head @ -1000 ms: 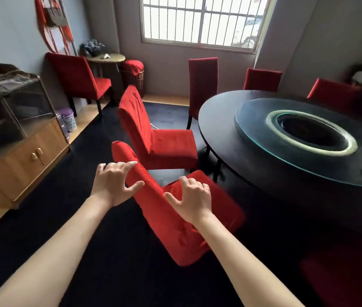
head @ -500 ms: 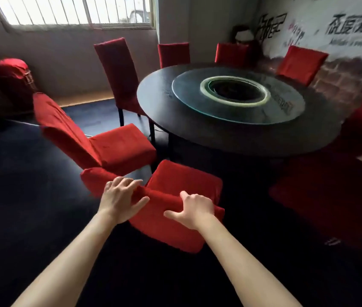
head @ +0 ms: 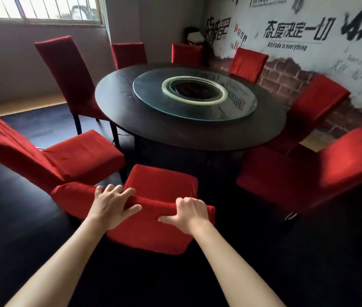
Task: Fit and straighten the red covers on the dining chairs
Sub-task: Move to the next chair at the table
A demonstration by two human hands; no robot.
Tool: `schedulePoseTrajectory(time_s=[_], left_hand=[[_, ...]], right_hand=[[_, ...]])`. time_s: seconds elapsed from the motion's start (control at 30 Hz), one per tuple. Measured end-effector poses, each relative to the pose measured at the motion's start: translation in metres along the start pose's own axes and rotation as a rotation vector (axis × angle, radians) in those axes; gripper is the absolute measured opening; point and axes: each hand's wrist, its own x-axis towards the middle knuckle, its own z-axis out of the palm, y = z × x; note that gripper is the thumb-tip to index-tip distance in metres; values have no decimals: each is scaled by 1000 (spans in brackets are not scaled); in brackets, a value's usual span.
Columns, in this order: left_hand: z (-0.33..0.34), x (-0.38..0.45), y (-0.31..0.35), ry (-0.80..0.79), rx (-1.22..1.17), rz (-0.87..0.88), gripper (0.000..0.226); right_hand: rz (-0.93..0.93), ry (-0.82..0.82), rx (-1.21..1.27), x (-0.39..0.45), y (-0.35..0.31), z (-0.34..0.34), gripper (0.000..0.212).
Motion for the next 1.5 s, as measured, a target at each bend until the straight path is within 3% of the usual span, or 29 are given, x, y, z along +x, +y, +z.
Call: schedulePoseTrajectory(time_s=[0.27, 0.67, 0.97, 1.5], left_hand=[[-4, 17, 30, 125, 52, 142, 73], [2, 17, 37, 271, 6, 117, 64], [9, 16, 47, 260, -31, 31, 63], [13, 28, 71, 326, -30, 92, 63]], right_hand=[[32, 21, -1, -11, 32, -1, 75], [-9, -10, -16, -5, 41, 2, 74], [-79, -50, -90, 10, 52, -4, 72], [-34, 25, -66, -14, 77, 4, 76]])
